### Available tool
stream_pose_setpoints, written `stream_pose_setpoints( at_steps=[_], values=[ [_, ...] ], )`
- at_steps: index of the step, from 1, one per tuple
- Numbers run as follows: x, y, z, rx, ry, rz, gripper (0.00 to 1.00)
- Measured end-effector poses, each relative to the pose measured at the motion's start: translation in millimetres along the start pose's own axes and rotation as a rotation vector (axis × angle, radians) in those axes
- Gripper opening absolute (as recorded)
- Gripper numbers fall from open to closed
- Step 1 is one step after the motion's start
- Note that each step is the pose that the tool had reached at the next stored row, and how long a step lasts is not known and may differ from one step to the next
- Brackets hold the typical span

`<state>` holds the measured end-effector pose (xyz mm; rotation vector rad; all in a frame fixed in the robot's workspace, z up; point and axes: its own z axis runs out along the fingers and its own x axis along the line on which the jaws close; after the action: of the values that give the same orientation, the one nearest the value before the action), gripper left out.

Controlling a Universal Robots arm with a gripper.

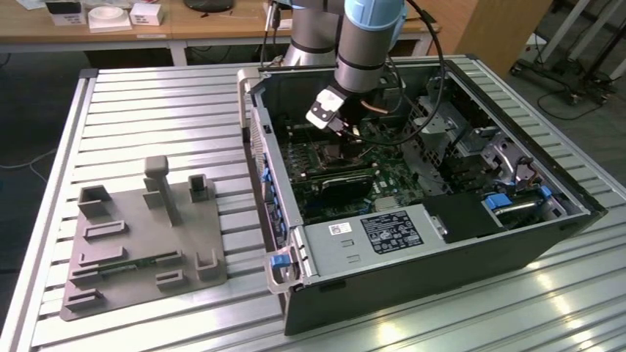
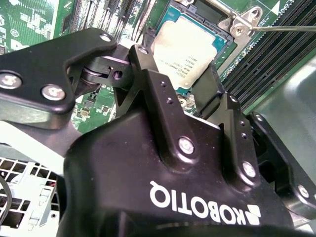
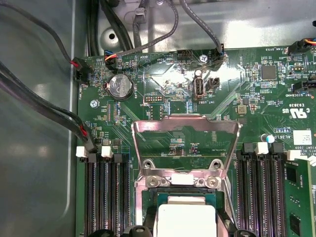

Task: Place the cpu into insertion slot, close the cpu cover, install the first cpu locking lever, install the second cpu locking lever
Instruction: 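Place the cpu into insertion slot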

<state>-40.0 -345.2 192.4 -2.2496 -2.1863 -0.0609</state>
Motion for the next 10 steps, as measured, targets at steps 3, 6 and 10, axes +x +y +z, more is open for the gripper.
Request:
stream_pose_setpoints(
  at_steps=[3,6,10],
  values=[
    [0.0,0.0,0.0,-0.0001,0.0001,0.0,0.54],
    [0.0,0.0,0.0,-0.0001,0.0002,0.0,0.54],
    [0.0,0.0,0.2,0.0,0.0007,0.0,0.54]
  ],
)
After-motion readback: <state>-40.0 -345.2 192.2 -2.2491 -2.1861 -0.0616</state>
